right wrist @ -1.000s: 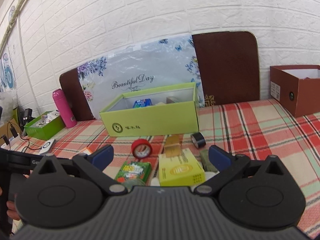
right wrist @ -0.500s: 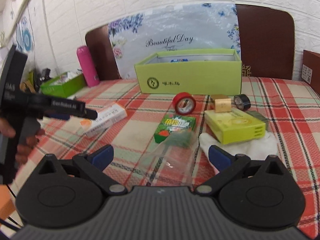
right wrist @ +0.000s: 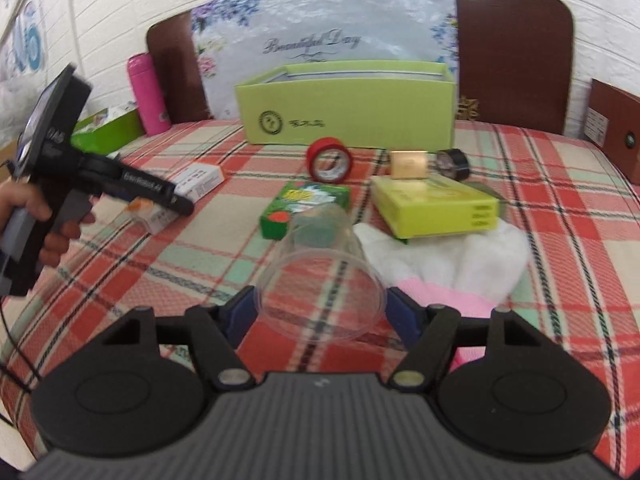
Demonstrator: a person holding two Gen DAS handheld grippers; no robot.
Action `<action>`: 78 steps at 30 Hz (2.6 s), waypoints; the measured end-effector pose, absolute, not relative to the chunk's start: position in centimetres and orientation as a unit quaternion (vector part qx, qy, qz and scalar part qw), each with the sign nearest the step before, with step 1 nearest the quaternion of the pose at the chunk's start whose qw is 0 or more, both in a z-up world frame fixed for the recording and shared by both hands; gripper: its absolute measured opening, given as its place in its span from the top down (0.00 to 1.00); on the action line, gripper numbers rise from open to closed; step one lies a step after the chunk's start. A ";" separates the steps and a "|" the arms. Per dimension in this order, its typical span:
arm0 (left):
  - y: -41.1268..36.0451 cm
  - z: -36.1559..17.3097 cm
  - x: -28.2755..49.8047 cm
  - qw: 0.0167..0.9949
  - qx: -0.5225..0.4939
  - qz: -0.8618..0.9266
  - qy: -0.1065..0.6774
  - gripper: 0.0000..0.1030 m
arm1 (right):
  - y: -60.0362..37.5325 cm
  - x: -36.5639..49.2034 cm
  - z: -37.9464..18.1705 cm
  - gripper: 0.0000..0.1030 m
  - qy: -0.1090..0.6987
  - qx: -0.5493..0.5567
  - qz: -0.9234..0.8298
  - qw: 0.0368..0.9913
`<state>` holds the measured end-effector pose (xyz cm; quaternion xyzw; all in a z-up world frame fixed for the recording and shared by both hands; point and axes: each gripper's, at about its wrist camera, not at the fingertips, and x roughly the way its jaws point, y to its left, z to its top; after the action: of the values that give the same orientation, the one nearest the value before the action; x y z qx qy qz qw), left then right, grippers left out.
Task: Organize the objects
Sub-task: 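Grasp the clear plastic cup with right tool while left tool grasps the white-orange medicine box, then carry white-orange box and plastic cup into the lime-green box and release both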
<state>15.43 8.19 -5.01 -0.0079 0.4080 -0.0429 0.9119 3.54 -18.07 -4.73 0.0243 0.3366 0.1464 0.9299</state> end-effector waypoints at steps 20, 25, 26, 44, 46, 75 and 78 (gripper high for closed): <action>5.5 -5.0 16.2 0.917 -0.017 -0.007 0.397 0.31 | -16.1 4.7 -6.2 0.35 0.330 -0.002 0.148 0.932; 5.6 -4.1 15.0 0.918 -0.020 -0.030 0.395 0.32 | -16.4 4.3 -5.3 0.36 0.321 0.007 0.165 0.933; 5.6 -3.7 14.6 0.920 -0.021 -0.035 0.390 0.32 | -16.4 4.1 -4.8 0.36 0.315 0.009 0.170 0.934; 1.8 8.1 19.8 0.958 -0.034 -0.108 0.263 0.32 | -19.1 13.5 3.9 0.36 0.179 -0.008 0.156 0.971; 1.6 8.7 21.8 0.958 -0.036 -0.107 0.262 0.32 | -19.4 15.7 4.1 0.35 0.176 -0.005 0.152 0.973; 3.1 6.0 29.0 0.959 -0.046 -0.060 0.274 0.17 | -18.2 27.0 1.3 0.00 0.216 -0.015 0.112 0.970; 2.2 7.2 26.7 0.958 -0.036 -0.063 0.278 0.17 | -19.1 24.2 3.1 0.00 0.198 -0.002 0.115 0.973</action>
<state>26.70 2.19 7.18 -0.0360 0.2783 -0.0629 0.9578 24.23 -19.14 3.06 -0.0021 0.1985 0.1147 0.9734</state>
